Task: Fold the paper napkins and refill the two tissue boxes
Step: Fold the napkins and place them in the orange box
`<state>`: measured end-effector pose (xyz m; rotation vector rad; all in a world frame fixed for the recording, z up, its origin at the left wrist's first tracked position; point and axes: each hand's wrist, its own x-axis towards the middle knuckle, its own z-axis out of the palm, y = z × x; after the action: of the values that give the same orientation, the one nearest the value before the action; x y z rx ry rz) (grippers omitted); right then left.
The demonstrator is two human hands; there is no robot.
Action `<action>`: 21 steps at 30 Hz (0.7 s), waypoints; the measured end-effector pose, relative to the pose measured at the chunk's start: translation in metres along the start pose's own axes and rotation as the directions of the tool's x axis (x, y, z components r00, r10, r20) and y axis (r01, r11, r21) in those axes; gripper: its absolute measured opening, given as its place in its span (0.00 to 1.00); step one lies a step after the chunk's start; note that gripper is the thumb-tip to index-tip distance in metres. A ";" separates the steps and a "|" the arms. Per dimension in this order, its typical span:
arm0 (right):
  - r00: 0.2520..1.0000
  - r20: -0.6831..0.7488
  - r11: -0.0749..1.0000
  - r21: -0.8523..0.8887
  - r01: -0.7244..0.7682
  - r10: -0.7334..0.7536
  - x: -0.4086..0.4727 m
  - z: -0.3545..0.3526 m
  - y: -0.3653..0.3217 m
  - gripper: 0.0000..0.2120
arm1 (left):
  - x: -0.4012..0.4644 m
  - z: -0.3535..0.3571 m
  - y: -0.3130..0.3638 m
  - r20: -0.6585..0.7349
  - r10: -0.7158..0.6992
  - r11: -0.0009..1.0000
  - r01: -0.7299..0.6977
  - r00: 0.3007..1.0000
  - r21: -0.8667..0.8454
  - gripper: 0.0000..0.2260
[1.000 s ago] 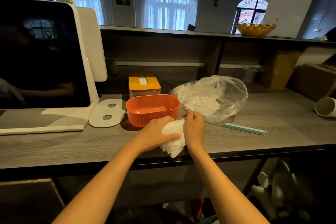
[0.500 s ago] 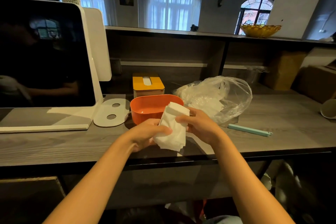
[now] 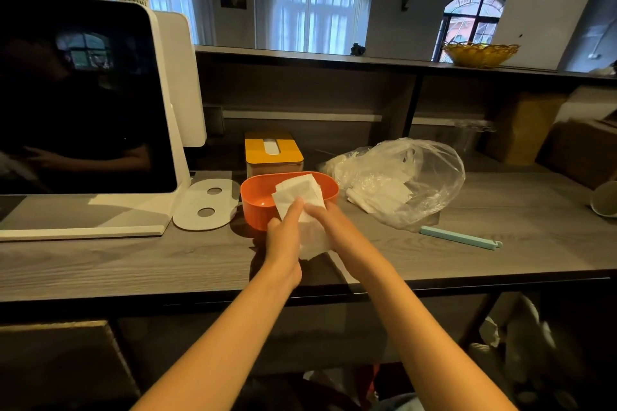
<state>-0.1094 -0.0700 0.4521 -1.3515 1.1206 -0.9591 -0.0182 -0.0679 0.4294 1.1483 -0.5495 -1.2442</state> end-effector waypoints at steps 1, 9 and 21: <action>0.999 0.039 0.999 -0.050 -0.007 0.009 -0.003 -0.002 0.001 0.18 | -0.001 -0.001 0.000 0.008 0.008 1.000 -0.008 1.000 -0.015 0.16; 0.985 0.167 0.915 -0.392 0.098 -0.034 -0.008 -0.047 -0.003 0.17 | 0.008 -0.034 0.007 0.315 0.105 0.994 -0.091 0.943 -0.058 0.18; 0.988 -0.010 0.982 -0.110 0.154 -0.156 0.001 -0.052 0.041 0.27 | 0.009 -0.031 -0.004 0.376 0.253 0.802 -0.411 0.891 0.433 0.19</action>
<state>-0.1635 -0.0821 0.4157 -1.5396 1.1073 -1.0368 0.0089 -0.0647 0.4114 1.2188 -1.3192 -0.9861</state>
